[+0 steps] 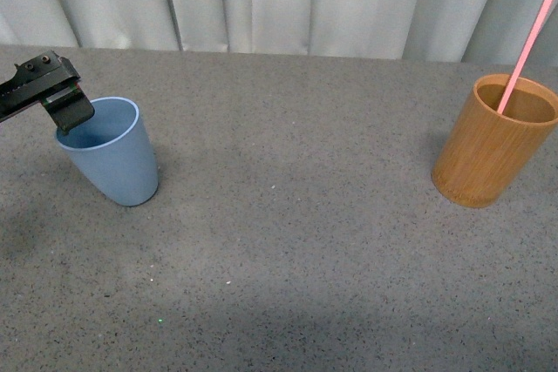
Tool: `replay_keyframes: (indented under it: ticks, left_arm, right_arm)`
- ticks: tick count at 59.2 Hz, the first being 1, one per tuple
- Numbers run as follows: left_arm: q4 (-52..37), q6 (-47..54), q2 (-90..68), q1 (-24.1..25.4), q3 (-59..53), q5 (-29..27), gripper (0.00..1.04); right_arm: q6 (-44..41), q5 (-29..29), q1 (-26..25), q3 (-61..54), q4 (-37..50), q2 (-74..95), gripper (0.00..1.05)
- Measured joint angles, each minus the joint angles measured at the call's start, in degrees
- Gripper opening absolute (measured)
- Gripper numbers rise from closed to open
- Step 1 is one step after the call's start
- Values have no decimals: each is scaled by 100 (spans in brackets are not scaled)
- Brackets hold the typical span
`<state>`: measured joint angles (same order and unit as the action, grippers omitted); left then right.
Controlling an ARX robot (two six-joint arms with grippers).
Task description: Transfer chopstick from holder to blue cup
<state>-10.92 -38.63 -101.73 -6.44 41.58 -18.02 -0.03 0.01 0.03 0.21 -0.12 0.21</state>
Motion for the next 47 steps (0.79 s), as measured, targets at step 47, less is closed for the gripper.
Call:
replay_keyframes:
  ticks: [47]
  left_arm:
    - [-109, 396, -109, -146, -149, -120, 98]
  right_arm:
    - [2, 0, 0, 0, 0, 0, 95]
